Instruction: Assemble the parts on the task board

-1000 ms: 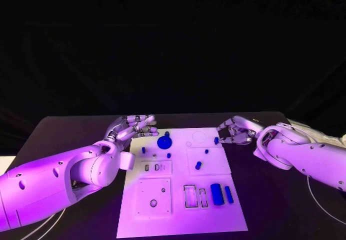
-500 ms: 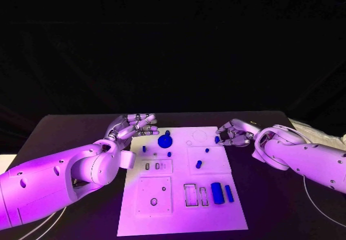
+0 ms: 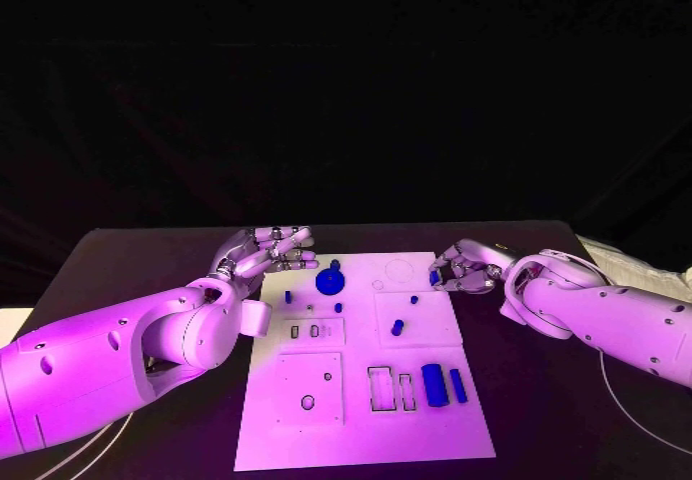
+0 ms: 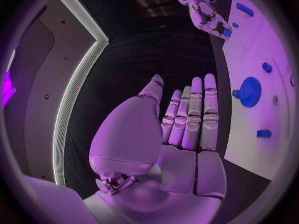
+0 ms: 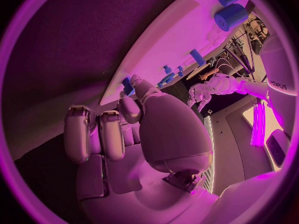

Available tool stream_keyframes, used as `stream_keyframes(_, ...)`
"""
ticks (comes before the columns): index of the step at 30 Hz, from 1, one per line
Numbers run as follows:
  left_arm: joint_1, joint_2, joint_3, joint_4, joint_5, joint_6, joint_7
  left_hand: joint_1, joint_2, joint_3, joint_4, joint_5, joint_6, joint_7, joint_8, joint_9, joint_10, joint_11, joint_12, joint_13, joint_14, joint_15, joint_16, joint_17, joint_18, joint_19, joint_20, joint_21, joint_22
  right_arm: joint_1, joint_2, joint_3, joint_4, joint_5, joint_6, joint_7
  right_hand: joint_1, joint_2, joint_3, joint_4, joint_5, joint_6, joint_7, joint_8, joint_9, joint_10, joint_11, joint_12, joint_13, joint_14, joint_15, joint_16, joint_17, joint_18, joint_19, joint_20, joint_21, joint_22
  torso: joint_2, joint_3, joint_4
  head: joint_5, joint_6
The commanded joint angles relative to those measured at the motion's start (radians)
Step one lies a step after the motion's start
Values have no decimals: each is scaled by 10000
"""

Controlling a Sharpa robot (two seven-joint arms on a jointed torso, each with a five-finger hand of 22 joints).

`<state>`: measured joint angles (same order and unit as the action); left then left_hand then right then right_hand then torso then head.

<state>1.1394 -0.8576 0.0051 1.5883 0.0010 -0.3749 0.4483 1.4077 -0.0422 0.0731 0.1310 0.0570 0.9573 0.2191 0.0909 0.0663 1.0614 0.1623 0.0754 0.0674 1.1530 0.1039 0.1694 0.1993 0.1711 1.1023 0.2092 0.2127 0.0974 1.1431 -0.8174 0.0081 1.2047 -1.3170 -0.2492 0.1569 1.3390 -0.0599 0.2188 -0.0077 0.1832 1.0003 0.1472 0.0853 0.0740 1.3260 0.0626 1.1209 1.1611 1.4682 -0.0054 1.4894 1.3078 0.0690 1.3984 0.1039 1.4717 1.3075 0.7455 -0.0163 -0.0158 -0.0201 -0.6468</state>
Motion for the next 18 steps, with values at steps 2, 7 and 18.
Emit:
stream_keyframes(2, 1, 23, 6, 15, 15, 196, 84, -16, 105, 6, -73, -19, -32, 47, -51, -11, -63, 39, -38, -13, 44, 40, -62, 12, 91, 50, 3, -42, -10, -8, 39, 1, -30, 0, 209, 74, -30, 136, 76, 9, -88, 237, -40, 121, 27, 24, -81, 60, 35, 677, -100, 21, 885, -115, 0, -59, 23, 56, -5, 6, -3, 4, -8)
stream_keyframes(7, 1, 21, 6, 13, 15, 196, 77, -16, 105, 6, -73, -19, -32, 47, -51, -11, -63, 39, -38, -13, 44, 40, -62, 12, 91, 50, 3, -42, -10, -9, 79, 1, -41, 7, 195, 79, -27, 218, 117, 14, -159, 439, -104, 184, 36, 64, -135, 108, 83, 680, -146, 24, 899, -118, 11, -99, 29, 72, -3, 11, 0, 2, -13)
stream_keyframes(18, 1, 19, 6, 10, 15, 196, 60, -16, 105, 6, -73, -19, -32, 47, -51, -11, -63, 39, -38, -13, 44, 40, -62, 12, 91, 50, 3, -42, -10, -8, 127, 2, -30, 12, 85, -46, 39, 370, 223, -23, -241, 834, -243, 337, 95, 171, -245, 241, 211, 692, -231, 41, 945, -122, 29, -167, 39, 97, -1, 16, 1, -9, -34)
